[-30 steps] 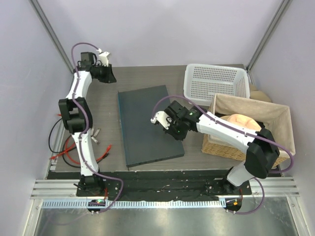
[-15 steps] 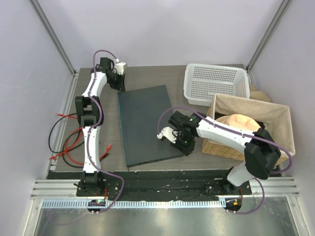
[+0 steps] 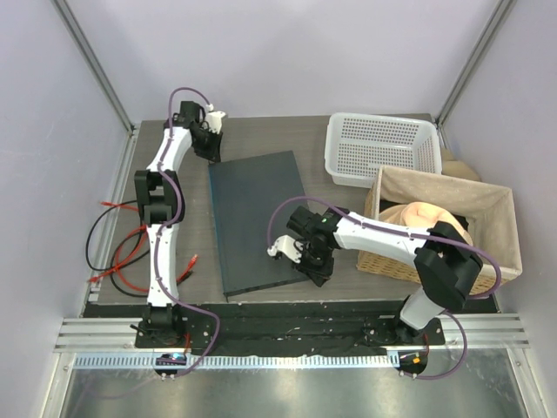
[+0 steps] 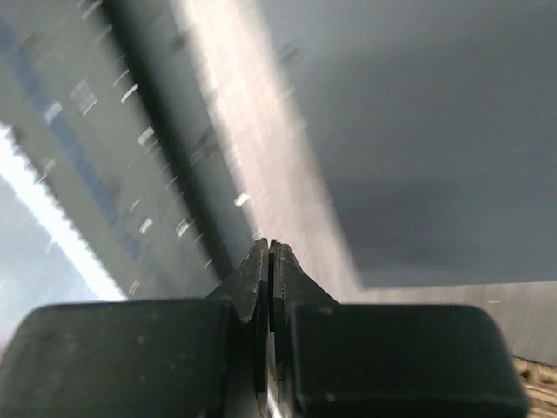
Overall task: Pull the plug from the switch port
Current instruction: Adjust the switch port at the center of the board.
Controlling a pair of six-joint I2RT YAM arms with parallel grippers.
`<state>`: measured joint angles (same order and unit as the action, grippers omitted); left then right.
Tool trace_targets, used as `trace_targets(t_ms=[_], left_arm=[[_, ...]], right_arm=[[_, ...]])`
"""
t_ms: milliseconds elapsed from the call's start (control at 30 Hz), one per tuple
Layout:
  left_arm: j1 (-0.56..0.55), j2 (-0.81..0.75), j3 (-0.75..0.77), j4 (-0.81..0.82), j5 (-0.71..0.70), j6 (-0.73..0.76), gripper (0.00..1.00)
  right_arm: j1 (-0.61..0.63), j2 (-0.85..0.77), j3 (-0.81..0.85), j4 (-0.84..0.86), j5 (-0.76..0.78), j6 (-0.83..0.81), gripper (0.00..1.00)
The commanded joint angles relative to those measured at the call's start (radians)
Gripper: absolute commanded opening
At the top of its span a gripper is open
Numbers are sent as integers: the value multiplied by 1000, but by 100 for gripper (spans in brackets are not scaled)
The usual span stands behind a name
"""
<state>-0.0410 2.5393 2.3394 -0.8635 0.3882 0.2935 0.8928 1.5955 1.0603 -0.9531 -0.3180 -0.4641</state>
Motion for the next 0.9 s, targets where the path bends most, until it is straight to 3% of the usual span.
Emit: trace_targets(t_ms=[0, 200, 333, 533, 633, 667, 867], left_arm=[[3, -14, 9, -104, -69, -19, 14], [0, -39, -35, -216, -133, 39, 12], [1, -176, -253, -204, -193, 81, 9], [-3, -266, -455, -247, -196, 82, 8], [-11, -327, -572, -252, -147, 58, 8], [-26, -437, -677, -202, -96, 33, 8], [-76, -571, -805, -180, -32, -51, 9]], right_arm=[[15, 12, 9, 229, 155, 183, 1], [12, 15, 50, 289, 377, 161, 1], [-29, 7, 12, 370, 526, 116, 1], [-274, 165, 151, 444, 573, 62, 1], [-357, 274, 332, 464, 547, 56, 2], [-371, 443, 572, 468, 509, 56, 1], [-370, 783, 1140, 422, 470, 148, 1]])
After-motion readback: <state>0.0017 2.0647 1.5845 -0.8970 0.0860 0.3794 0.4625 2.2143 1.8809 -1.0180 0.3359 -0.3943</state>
